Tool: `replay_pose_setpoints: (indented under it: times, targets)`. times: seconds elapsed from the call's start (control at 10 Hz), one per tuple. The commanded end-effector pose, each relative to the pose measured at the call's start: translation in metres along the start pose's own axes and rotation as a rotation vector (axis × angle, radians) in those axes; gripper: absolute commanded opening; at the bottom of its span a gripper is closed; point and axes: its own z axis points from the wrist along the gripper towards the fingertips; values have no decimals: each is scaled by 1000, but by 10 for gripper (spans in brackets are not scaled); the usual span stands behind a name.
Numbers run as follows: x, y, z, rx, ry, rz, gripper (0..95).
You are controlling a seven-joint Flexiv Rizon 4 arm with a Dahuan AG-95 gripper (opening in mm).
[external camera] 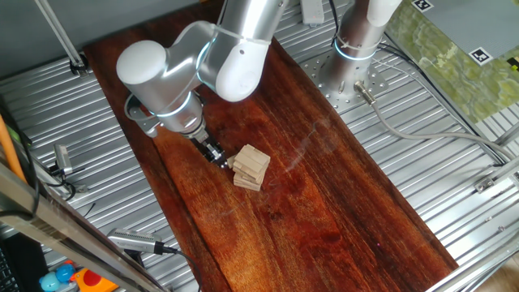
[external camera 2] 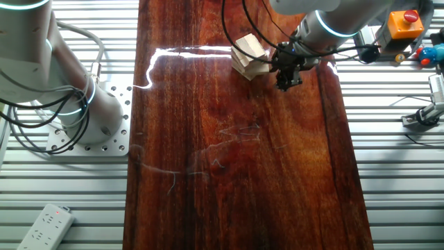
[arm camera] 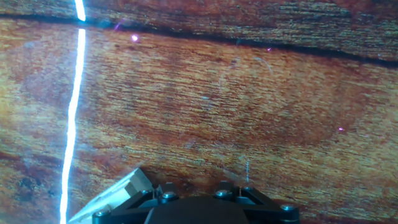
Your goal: Play Jenga
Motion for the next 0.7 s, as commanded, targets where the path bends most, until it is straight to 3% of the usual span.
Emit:
replay_pose_setpoints:
  times: [0.1,0.7]
  targets:
    - [1,-2,-1,0,1,-5,380]
    - [2,-8,-3,8,-1,-19,380]
